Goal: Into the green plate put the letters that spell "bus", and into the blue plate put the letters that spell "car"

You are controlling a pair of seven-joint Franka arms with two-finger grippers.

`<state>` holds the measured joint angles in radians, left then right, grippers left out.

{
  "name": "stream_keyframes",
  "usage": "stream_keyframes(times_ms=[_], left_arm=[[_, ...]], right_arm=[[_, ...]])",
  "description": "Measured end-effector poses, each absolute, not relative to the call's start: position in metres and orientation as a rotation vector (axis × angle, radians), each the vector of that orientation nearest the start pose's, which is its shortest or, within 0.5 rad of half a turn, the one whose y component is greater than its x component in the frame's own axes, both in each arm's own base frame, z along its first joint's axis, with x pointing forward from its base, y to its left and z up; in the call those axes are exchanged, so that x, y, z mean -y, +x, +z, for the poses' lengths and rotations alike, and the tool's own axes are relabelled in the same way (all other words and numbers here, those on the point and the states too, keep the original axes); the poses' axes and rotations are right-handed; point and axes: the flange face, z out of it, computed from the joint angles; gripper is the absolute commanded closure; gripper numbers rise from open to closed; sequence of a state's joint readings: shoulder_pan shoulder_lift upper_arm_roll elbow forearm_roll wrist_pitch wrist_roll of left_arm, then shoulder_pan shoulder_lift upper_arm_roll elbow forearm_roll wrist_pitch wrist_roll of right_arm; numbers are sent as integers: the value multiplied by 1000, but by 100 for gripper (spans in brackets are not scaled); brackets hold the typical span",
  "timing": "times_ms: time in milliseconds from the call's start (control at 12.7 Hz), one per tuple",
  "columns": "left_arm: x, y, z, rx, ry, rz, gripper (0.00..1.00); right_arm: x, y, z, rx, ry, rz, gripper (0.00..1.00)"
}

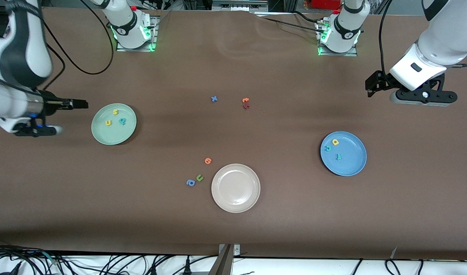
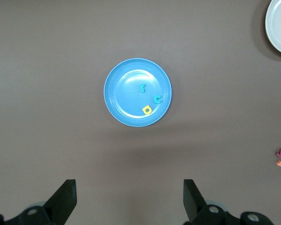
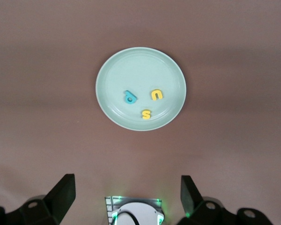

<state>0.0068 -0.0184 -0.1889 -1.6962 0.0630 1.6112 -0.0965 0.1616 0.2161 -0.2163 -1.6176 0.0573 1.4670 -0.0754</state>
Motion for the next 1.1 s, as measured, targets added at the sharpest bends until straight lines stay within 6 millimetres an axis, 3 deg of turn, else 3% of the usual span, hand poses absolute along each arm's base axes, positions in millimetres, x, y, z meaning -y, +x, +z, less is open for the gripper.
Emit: stream_keyframes(times_ms=[236, 551, 709, 866, 1103], left_arm=[[94, 540, 579, -138, -3062, 87, 0], [94, 540, 579, -138, -3062, 88, 0], [94, 540, 579, -139, -3062, 88, 0], [94, 540, 579, -139, -3062, 88, 0], [94, 540, 579, -139, -3062, 88, 0]], right_arm=[[9, 578, 538, -21, -3081, 418, 1], [-10, 546, 613, -46, -3127, 221, 0], [-22, 539, 624, -7, -3167, 189, 0], [-33, 539, 623, 10, -3180, 192, 0], [-35, 540, 623, -28, -3171, 177, 0]])
